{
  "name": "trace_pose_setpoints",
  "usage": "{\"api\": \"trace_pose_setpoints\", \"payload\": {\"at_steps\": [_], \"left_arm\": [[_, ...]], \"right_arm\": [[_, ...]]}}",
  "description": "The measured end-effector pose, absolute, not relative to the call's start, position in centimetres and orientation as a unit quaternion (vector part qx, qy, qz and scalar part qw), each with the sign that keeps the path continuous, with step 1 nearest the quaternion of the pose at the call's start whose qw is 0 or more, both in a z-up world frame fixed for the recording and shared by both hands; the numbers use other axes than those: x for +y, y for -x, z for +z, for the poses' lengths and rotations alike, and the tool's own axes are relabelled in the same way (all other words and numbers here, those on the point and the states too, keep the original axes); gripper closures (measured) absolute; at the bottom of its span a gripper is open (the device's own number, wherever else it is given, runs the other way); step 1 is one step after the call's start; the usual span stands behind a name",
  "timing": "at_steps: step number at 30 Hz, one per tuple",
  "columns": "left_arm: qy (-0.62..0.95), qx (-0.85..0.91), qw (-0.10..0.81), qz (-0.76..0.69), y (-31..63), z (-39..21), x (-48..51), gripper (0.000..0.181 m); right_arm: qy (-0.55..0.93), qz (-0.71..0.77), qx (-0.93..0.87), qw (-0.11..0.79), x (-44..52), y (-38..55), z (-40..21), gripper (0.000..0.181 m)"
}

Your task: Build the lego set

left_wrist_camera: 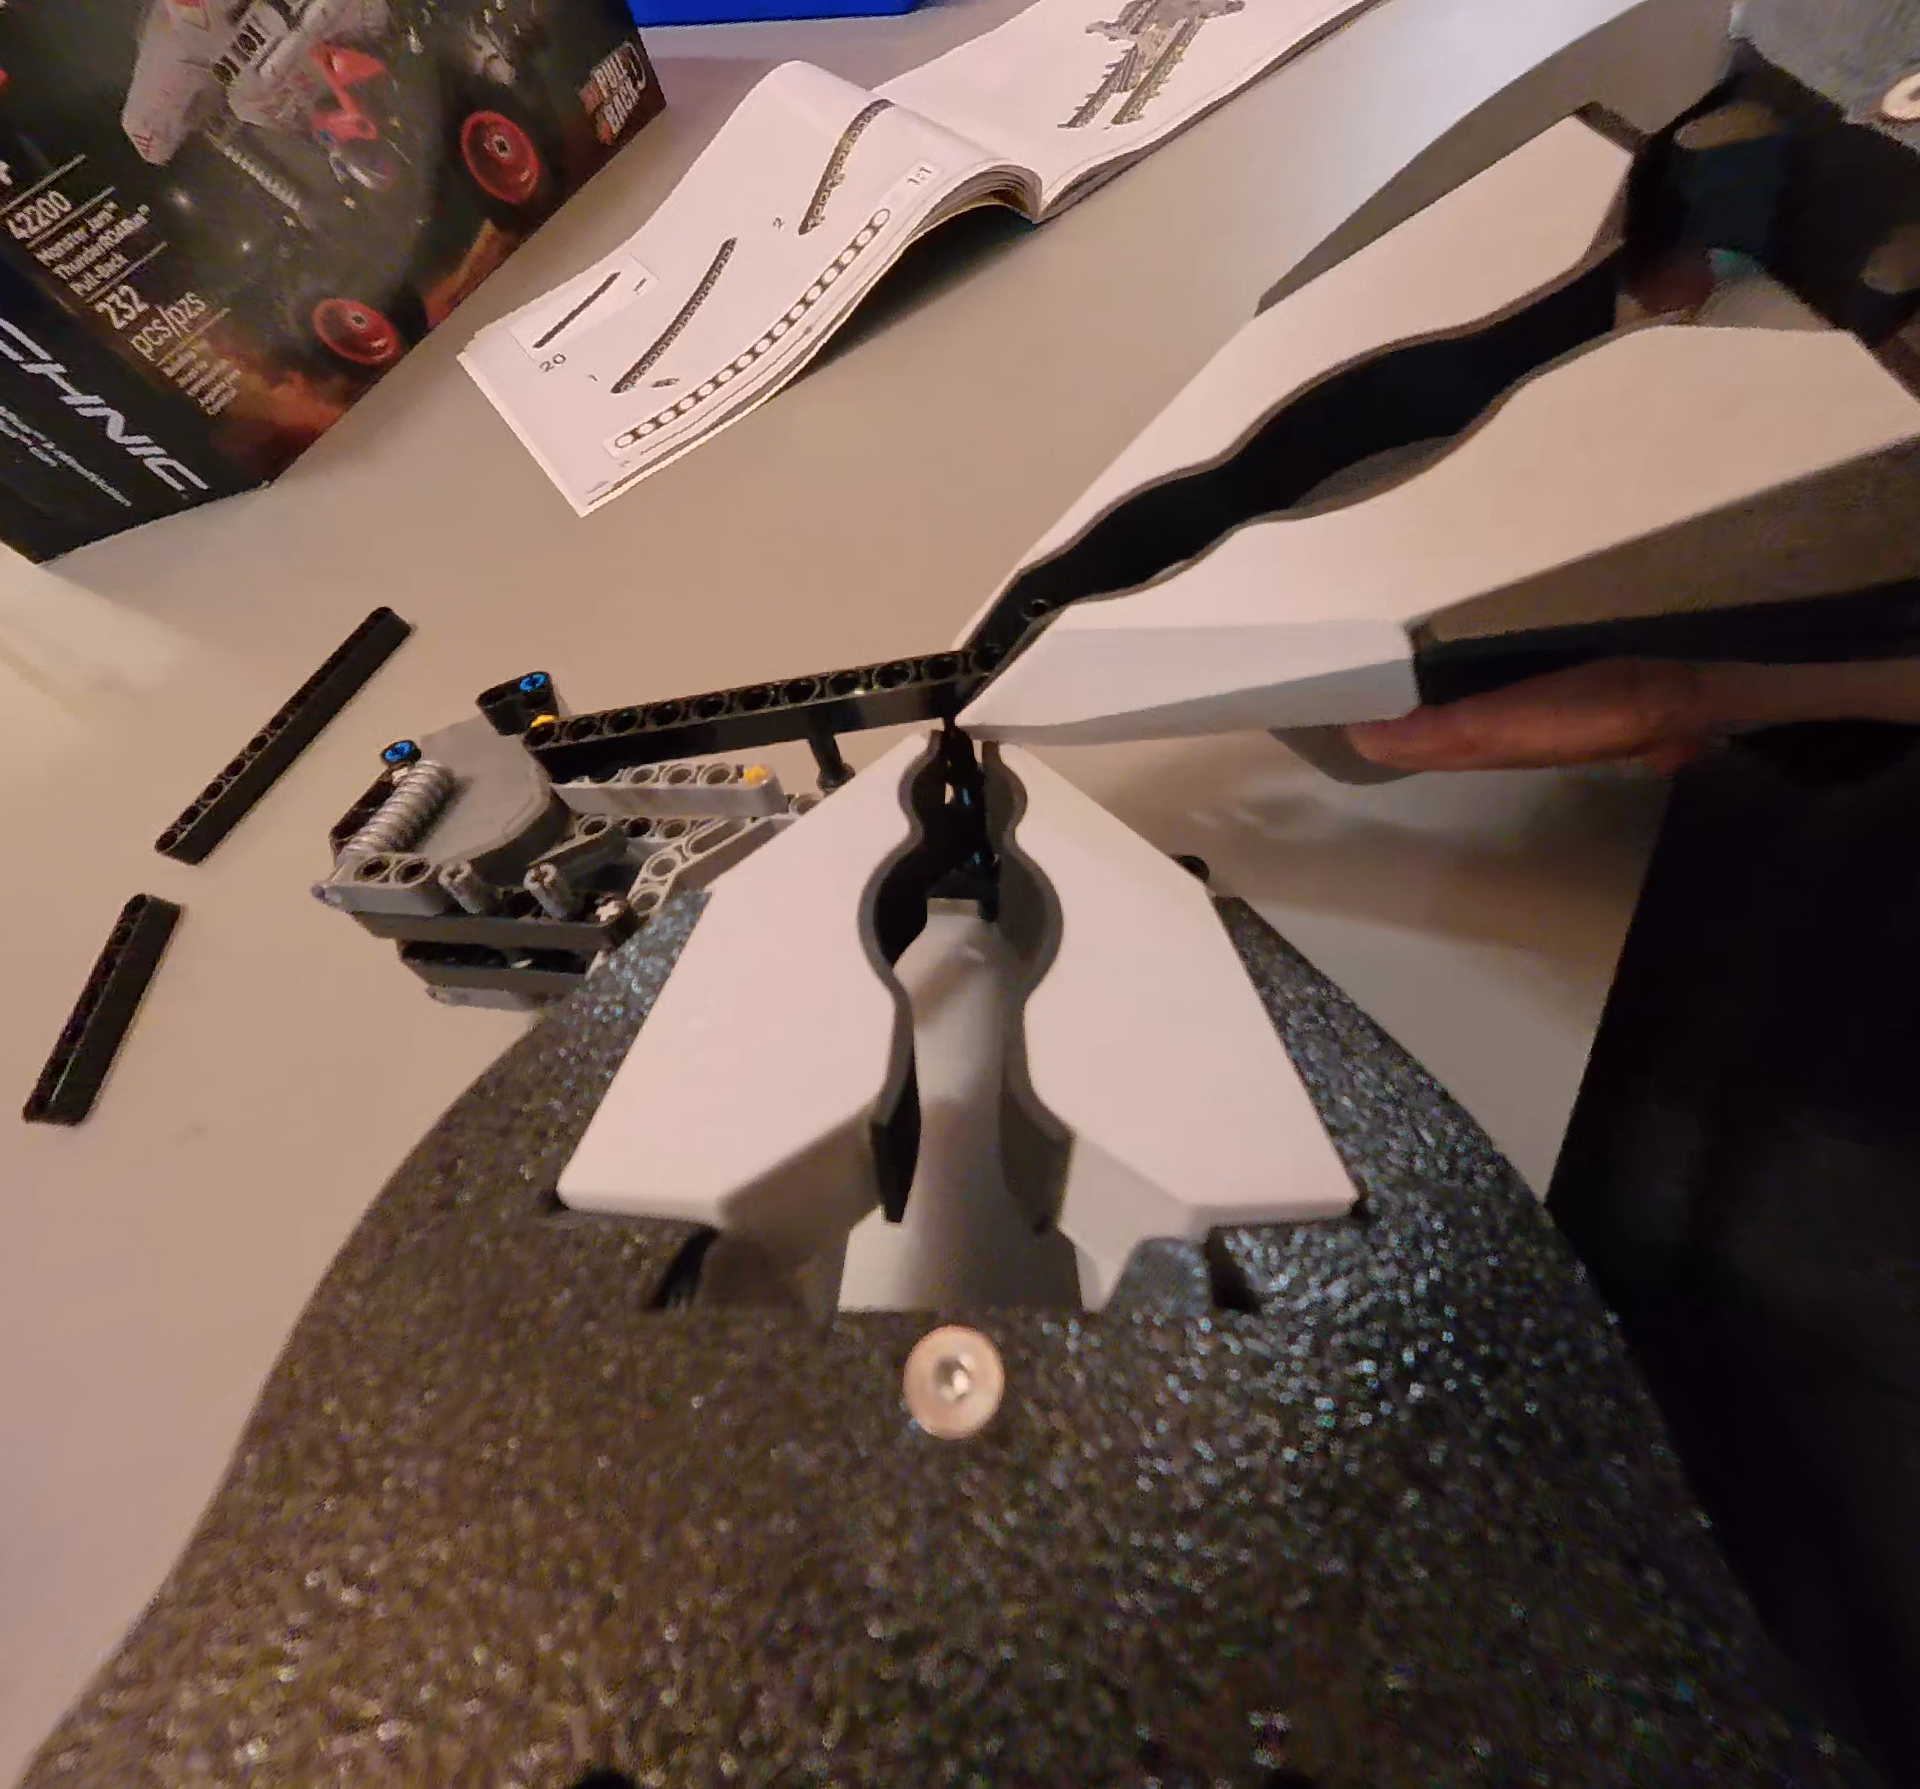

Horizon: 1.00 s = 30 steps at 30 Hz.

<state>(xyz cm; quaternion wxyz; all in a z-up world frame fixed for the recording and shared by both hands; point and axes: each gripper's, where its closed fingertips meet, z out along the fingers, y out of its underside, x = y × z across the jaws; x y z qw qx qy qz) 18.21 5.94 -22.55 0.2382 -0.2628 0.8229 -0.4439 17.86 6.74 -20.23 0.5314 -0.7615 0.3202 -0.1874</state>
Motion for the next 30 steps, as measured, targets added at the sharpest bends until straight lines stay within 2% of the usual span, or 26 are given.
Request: {"api": "trace_pose_setpoints", "payload": {"at_steps": [3,5,9,18,20,30], "left_arm": [[0.262,0.823,0.243,-0.442,-18.2,-22.6,6.0,0.177],[0.262,0.823,0.244,-0.442,-18.2,-22.6,6.0,0.177],[0.268,0.821,0.241,-0.442,-18.2,-22.6,6.2,0.177],[0.275,0.823,0.232,-0.439,-18.3,-22.8,6.3,0.177],[0.278,0.829,0.230,-0.427,-18.4,-23.2,6.3,0.178],[0.281,0.824,0.232,-0.434,-18.4,-22.9,6.4,0.178]], "right_arm": [[0.766,-0.209,0.311,0.522,6.8,-18.1,-20.0,0.167],[0.778,-0.214,0.297,0.510,7.0,-18.0,-20.1,0.175],[0.784,-0.209,0.298,0.502,7.1,-18.1,-20.2,0.176],[0.739,-0.131,0.372,0.547,6.9,-18.3,-20.7,0.175],[0.745,-0.131,0.384,0.530,6.6,-18.3,-21.5,0.175],[0.681,-0.018,0.438,0.587,6.8,-18.4,-21.0,0.176]]}}
